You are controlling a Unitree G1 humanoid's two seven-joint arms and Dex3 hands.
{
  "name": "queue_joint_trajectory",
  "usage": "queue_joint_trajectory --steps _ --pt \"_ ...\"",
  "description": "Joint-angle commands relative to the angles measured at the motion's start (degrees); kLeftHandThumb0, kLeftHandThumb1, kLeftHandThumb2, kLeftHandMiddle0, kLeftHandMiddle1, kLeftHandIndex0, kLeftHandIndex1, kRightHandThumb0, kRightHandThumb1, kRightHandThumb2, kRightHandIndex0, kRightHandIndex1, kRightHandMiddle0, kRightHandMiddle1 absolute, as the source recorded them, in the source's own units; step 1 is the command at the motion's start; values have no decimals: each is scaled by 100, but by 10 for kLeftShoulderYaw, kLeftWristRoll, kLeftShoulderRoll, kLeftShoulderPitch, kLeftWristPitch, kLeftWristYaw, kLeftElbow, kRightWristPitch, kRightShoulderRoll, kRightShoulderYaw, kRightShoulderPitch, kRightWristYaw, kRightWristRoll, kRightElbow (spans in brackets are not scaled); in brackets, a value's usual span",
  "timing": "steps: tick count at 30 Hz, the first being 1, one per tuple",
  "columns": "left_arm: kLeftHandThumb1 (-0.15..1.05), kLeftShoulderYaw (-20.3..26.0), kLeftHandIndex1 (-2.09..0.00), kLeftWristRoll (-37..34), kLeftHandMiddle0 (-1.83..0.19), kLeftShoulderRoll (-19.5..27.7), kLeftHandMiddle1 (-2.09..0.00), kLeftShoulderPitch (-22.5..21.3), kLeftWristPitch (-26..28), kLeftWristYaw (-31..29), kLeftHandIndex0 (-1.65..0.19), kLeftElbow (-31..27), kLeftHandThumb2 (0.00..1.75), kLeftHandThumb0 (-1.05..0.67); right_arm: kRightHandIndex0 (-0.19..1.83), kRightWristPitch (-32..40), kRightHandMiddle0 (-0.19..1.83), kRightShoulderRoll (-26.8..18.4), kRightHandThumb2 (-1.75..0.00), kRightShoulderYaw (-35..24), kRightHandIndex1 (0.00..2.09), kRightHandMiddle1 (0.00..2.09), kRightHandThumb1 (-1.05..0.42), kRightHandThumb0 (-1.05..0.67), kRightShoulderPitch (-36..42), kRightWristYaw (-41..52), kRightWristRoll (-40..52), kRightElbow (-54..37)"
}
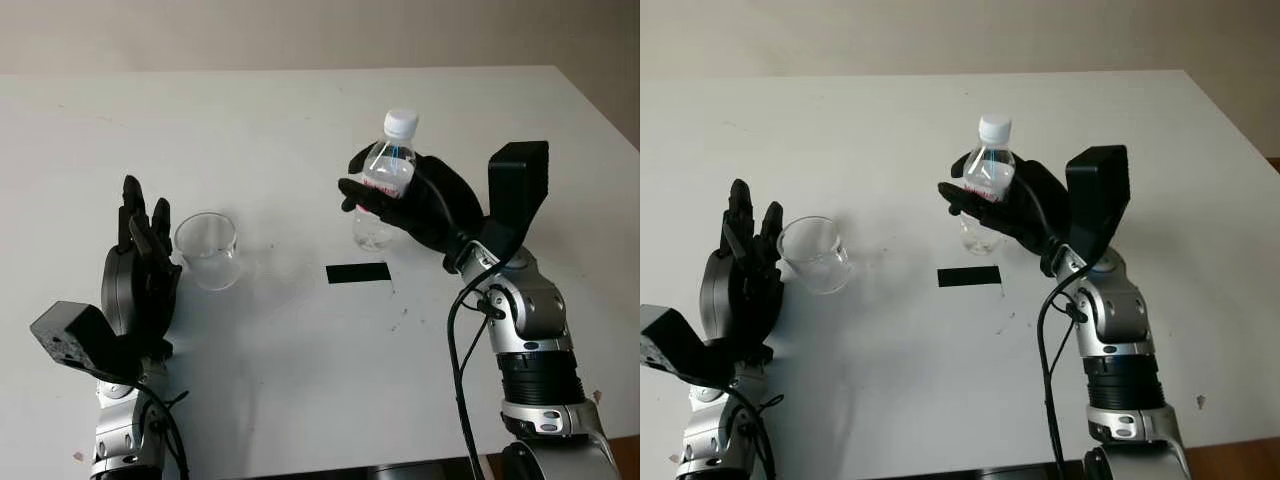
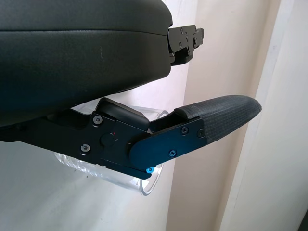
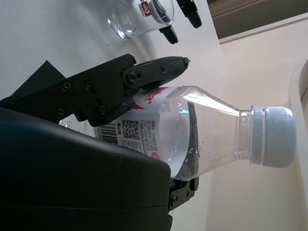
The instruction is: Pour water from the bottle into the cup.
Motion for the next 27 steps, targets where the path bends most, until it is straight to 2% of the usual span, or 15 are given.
queue_joint_trajectory --steps 1,10,27 --pt "105 0 0 3 19 3 -31 8 -7 -2 14 -7 79 -88 105 16 9 4 -33 1 209 209 -105 -25 -3 -6 2 -7" --pt "105 -1 0 5 19 2 -31 10 -14 -3 14 -6 79 -88 94 32 -10 5 -34 3 209 209 -105 -26 4 -6 4 -16" --pt "105 -5 0 5 19 -1 -31 20 -10 0 14 -16 78 -87 84 31 -13 3 -34 6 209 209 -105 -30 29 0 3 -31"
